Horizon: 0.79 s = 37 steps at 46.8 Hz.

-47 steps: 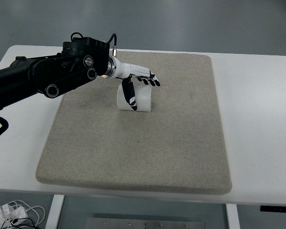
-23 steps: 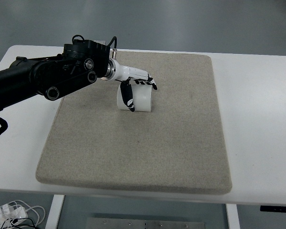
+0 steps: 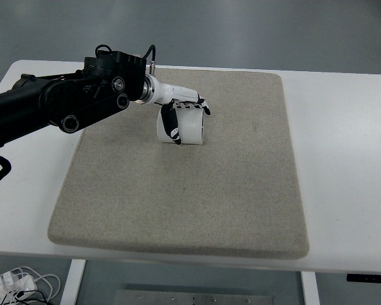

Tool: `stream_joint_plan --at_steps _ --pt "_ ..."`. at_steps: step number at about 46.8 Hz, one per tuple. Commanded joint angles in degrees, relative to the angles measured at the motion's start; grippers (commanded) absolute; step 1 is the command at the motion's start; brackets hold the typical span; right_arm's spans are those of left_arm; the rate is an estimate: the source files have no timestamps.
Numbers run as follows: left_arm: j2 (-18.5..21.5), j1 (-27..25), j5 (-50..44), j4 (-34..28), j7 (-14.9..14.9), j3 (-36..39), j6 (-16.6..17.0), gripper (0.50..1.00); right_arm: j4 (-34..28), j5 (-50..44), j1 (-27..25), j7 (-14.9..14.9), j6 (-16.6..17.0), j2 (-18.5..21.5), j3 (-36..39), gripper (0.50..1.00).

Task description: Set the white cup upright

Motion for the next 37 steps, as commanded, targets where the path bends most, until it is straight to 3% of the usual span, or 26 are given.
stream_joint_plan --at_steps 1,18,28,37 --pt "0.1 0.2 -1.3 0.1 -0.1 -2.3 -0.2 0.5 0.0 0.0 0.0 0.0 0.0 0.0 0.0 0.952" --pt "0.1 0.0 -21.5 8.3 -1.8 -6.2 -2.4 0.5 0.0 0.0 0.0 0.0 0.0 0.0 0.0 0.952" --pt "0.0 1.7 -37.6 12.0 -8.5 -6.2 -5.3 0.5 0.0 0.0 0.0 0.0 0.0 0.0 0.0 0.952" --pt "-0.1 4.6 -41.6 15.5 -16.4 -10.0 -5.4 0.5 0.0 0.1 0.0 0.0 0.0 0.0 0.0 0.952"
